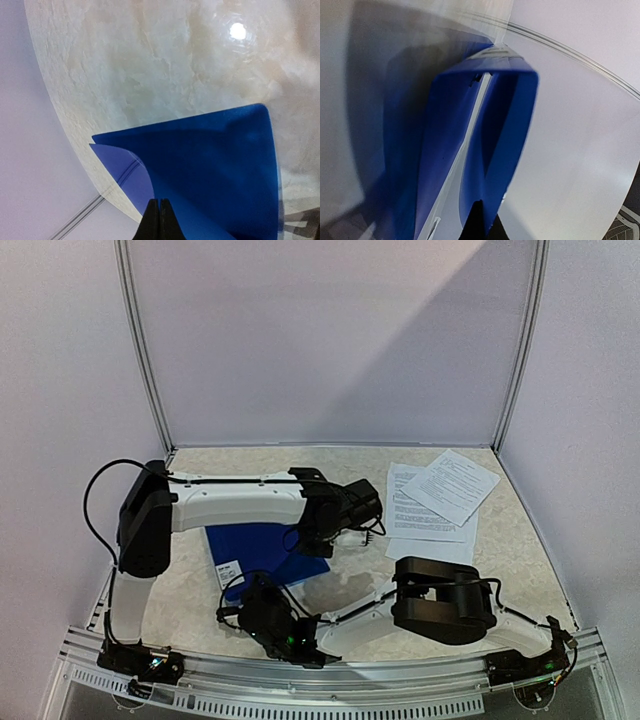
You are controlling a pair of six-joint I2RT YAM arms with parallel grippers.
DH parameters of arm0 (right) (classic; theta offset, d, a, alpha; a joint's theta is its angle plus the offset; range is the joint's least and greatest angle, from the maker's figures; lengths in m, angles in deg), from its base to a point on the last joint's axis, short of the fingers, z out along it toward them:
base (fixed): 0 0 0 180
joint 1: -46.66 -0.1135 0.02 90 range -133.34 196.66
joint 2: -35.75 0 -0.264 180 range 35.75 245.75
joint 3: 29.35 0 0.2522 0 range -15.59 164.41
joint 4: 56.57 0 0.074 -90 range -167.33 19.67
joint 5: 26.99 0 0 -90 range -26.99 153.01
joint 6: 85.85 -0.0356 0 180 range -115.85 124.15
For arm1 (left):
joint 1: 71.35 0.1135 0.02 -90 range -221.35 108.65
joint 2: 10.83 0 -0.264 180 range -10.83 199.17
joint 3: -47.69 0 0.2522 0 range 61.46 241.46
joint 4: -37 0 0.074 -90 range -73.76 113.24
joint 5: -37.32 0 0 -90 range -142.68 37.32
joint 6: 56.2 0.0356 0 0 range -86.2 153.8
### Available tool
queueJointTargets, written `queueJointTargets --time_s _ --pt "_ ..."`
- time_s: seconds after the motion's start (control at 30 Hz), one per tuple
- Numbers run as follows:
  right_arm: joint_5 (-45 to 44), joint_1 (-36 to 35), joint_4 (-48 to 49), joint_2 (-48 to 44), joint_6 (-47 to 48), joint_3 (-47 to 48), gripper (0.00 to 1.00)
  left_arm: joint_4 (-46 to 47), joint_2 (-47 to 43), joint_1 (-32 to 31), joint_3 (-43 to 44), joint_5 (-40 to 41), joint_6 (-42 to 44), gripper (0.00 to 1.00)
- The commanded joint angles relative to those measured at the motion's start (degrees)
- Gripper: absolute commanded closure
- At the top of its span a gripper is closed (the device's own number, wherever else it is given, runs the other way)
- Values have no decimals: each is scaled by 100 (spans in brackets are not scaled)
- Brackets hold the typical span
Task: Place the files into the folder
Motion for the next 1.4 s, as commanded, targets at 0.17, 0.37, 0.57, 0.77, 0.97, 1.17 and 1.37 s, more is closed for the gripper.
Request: queueJointTargets --time_s 0.17,0.37,0.57,0.77,0.97,1.17,1.37 --pt "-613 137 1609 147 609 -227 50 188 -640 170 -472 -598 173 100" --pt "-699 137 3967 103 2028 -597 36 834 -1227 271 -896 -842 421 100" --pt "-745 86 3763 -312 1641 -1195 35 1187 -1385 295 -1083 -692 435 100" --pt "-757 65 2113 -1183 -210 -1884 34 1401 -1492 442 -1231 -457 468 100" --pt "-139 109 -17 -1797 -2467 -1989 33 1410 -1483 440 -1421 -492 395 100" --pt "533 118 -2512 -2103 -3897 -1405 32 1447 -1416 433 -1525 -571 367 100" --pt "765 218 -3182 -2119 -4771 -931 31 1285 -1428 405 -1222 -839 202 100"
